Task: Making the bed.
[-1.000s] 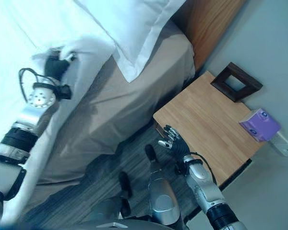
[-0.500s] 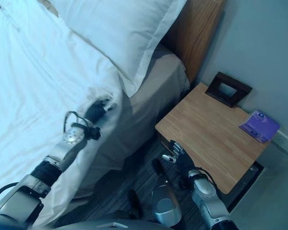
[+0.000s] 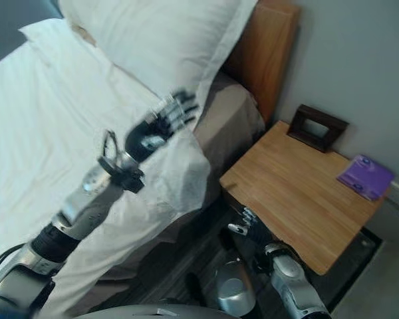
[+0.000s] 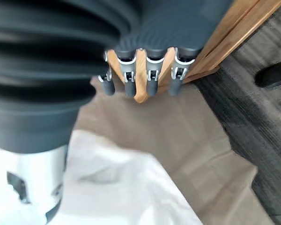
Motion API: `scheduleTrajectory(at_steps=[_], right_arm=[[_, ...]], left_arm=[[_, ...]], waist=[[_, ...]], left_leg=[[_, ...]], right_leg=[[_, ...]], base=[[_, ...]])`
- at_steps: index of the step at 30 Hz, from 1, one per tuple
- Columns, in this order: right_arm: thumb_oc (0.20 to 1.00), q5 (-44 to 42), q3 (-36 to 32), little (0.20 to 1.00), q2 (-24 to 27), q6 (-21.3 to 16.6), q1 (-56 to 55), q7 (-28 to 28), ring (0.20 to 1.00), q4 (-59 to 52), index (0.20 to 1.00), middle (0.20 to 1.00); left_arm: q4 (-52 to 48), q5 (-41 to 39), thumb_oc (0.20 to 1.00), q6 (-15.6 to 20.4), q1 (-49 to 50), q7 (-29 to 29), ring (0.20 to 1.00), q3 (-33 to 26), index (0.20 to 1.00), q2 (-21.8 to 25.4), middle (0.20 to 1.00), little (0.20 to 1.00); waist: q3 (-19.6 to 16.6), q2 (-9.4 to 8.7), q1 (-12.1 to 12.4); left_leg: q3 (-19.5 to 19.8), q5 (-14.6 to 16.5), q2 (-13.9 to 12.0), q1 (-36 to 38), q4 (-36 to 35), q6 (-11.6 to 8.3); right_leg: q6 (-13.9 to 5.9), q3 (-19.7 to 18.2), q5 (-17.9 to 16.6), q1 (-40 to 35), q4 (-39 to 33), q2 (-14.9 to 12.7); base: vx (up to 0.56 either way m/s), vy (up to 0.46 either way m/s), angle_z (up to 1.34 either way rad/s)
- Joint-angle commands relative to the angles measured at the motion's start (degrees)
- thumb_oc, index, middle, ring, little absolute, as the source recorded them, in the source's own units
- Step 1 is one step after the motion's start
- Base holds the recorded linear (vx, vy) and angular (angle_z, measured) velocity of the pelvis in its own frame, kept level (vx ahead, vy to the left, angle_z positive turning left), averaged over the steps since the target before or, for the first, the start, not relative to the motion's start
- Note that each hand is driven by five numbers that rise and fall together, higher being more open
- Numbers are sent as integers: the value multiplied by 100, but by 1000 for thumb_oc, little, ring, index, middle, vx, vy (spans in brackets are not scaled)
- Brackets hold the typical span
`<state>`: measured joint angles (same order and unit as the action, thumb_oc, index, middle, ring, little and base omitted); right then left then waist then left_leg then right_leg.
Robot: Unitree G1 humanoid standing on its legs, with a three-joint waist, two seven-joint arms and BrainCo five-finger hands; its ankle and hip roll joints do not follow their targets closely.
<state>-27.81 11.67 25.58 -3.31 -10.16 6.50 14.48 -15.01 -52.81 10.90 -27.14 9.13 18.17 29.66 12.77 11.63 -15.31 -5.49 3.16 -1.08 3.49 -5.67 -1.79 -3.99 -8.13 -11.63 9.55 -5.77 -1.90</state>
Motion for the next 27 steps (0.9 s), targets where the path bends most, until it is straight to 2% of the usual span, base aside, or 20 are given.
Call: scheduleTrajectory(at_steps=[1, 4, 5, 6, 8, 10, 11, 12, 15, 18, 19, 20, 21, 24, 27], right_arm=[[1000, -399, -237, 1000, -56, -450, 132, -57, 1000, -21, 1000, 1000], [1000, -320, -334, 1000, 16, -475, 224, -113, 1000, -61, 1000, 1000], [529, -400, -623, 529, 135, -568, 575, -291, 529, -207, 529, 529], [200, -466, -785, 200, 219, -647, 836, -439, 200, -302, 200, 200], [200, -668, -997, 200, 261, -740, 1128, -589, 200, -430, 200, 200], [200, -1332, -1221, 200, 366, -992, 2193, -930, 200, -470, 200, 200], [200, -1335, -1214, 200, 368, -994, 2206, -929, 200, -463, 200, 200], [200, -1753, -1063, 200, 389, -1064, 2944, -1055, 200, -414, 200, 200], [200, -2460, -748, 200, 304, -1110, 3920, -1086, 200, -146, 200, 200], [200, -2711, -413, 200, 35, -1111, 4738, -1202, 200, 290, 200, 200], [200, -2779, -313, 200, -189, -1086, 4861, -1188, 200, 268, 200, 200], [200, -2806, -245, 200, -318, -1064, 4871, -1148, 200, 302, 200, 200], [200, -2866, -8, 200, -688, -951, 4932, -1048, 200, 439, 200, 200], [200, -2947, 110, 200, -868, -926, 4967, -1043, 200, 580, 200, 200], [200, -3199, 343, 200, -1374, -763, 4995, -887, 200, 957, 200, 200]], left_arm=[[-40, -526, 1000, 931, 39, -179, 1000, -871, 1000, 24, 1000, 1000], [6, -503, 1000, 1029, 169, -249, 1000, -1130, 1000, -50, 1000, 1000], [95, -371, 1000, 1119, 434, -344, 1000, -1381, 1000, -103, 1000, 1000], [132, -323, 1000, 1156, 540, -425, 1000, -1469, 1000, -108, 1000, 1000], [107, -384, 1000, 1119, 762, -449, 1000, -1581, 1000, -232, 1000, 1000], [196, -457, 1000, 949, 1407, -529, 1000, -1560, 1000, -434, 1000, 1000], [192, -455, 1000, 947, 1407, -531, 1000, -1568, 1000, -434, 1000, 1000], [407, -357, 1000, 788, 1747, -652, 1000, -1478, 1000, -417, 1000, 1000], [643, -445, 1000, 527, 2250, -700, 1000, -1306, 1000, -543, 1000, 1000], [869, -597, 1000, 403, 2730, -800, 1000, -1259, 1000, -743, 1000, 1000], [901, -730, 1000, 345, 2883, -824, 1000, -1225, 1000, -883, 1000, 1000], [878, -706, 1000, 293, 2993, -802, 1000, -1211, 1000, -898, 1000, 1000], [999, -732, 1000, 203, 3156, -782, 1000, -1160, 1000, -951, 1000, 1000], [1111, -777, 1000, 157, 3206, -753, 1000, -1089, 1000, -970, 1000, 1000], [1165, -851, 1000, 14, 3354, -688, 1000, -906, 1000, -942, 1000, 1000]], waist=[[-359, -310, 152], [-402, -343, 194], [-474, -395, 279], [-498, -410, 305], [-520, -428, 363], [-584, -493, 568], [-588, -493, 565], [-626, -536, 729], [-642, -596, 969], [-635, -642, 1184], [-624, -643, 1237], [-616, -645, 1268], [-601, -653, 1370], [-588, -647, 1406], [-515, -575, 1520]], left_leg=[[131, -465, 104, -4, 67, -252], [167, -456, 99, 10, 67, -253], [202, -443, 100, 22, 67, -247], [206, -438, 103, 28, 67, -240], [229, -427, 106, 37, 67, -229], [279, -392, 137, 61, 67, -190], [277, -412, 137, 40, 67, -192], [288, -416, 146, 21, 67, -173], [289, -424, 158, 1, 67, -144], [276, -432, 152, -20, 67, -125], [288, -441, 151, -30, 67, -122], [300, -444, 153, -32, 67, -120], [350, -456, 155, -31, 67, -117], [386, -460, 157, -26, 67, -116], [472, -494, 162, -30, 67, -114]], right_leg=[[-176, -8, 803, -859, 81, -221], [-174, 43, 829, -898, 77, -225], [-173, 94, 846, -926, 77, -224], [-174, 105, 845, -940, 77, -229], [-177, 129, 856, -953, 77, -230], [-184, 169, 881, -1006, 77, -245], [-182, 166, 860, -984, 77, -244], [-180, 159, 834, -976, 77, -242], [-176, 161, 818, -973, 77, -230], [-173, 168, 801, -967, 77, -218], [-168, 180, 804, -971, 77, -215], [-166, 193, 809, -980, 77, -211], [-148, 248, 823, -1009, 77, -210], [-139, 278, 836, -1029, 77, -211], [-120, 352, 868, -1070, 77, -216]], base=[[31, -32, 11], [22, -25, 18], [21, -17, 16], [23, -20, 7], [5, -3, 2], [9, -2, 3], [0, 0, 0], [-39, -5, 3], [-37, -10, 1], [-28, -10, 17], [-23, -3, 8], [0, 0, 0], [-10, -22, 6], [-9, -26, 6], [-18, -29, 21]])
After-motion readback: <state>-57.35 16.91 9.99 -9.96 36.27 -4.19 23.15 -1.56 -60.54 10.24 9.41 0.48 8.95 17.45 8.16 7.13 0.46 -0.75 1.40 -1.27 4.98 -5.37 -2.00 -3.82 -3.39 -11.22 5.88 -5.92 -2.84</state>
